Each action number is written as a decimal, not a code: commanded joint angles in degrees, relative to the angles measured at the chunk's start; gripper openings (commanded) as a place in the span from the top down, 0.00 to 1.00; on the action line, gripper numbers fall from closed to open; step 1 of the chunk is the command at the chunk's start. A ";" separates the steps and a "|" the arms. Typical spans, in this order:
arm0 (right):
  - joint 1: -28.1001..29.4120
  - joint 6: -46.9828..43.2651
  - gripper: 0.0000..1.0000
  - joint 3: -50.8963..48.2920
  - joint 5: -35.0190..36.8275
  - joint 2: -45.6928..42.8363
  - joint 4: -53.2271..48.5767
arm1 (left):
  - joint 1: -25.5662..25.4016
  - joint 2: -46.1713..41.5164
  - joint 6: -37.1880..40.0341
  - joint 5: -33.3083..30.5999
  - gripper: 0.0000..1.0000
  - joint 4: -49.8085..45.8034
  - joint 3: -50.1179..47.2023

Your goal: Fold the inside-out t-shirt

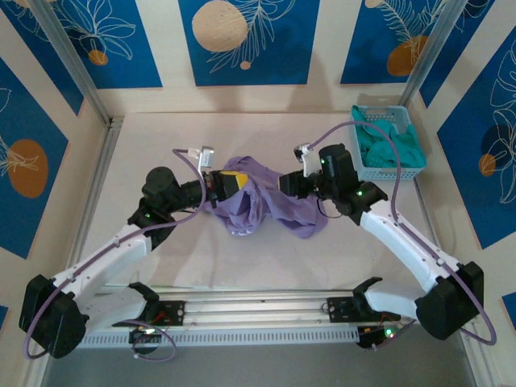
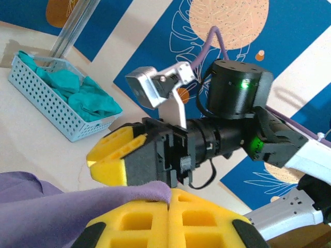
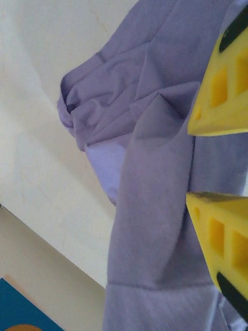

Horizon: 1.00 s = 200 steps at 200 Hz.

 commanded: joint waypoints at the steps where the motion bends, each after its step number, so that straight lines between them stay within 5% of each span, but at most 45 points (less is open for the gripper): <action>1: 4.45 -7.14 0.60 -3.71 3.87 -7.19 2.34 | 0.36 -0.85 -0.33 -0.88 1.00 -0.93 1.24; 28: 9.84 -9.73 0.56 -8.93 -1.70 -10.45 9.62 | 0.36 -0.24 -0.33 -1.15 1.00 -1.28 1.44; 84: 15.27 -9.21 0.55 -6.07 2.05 -0.04 16.94 | 0.33 -0.14 -0.11 -1.29 1.00 -1.86 1.73; 116: 14.71 -9.37 0.92 -4.90 2.36 0.92 15.98 | 0.50 -0.63 0.78 -2.73 1.00 -4.05 1.98; 171: 7.10 -3.27 0.99 -10.02 -19.89 -4.76 20.01 | 6.01 1.75 -3.04 -5.51 1.00 -4.73 1.14; 200: 4.67 0.76 1.00 -11.18 -25.47 -3.70 26.29 | 7.88 4.17 -4.44 -6.26 0.97 -6.40 1.27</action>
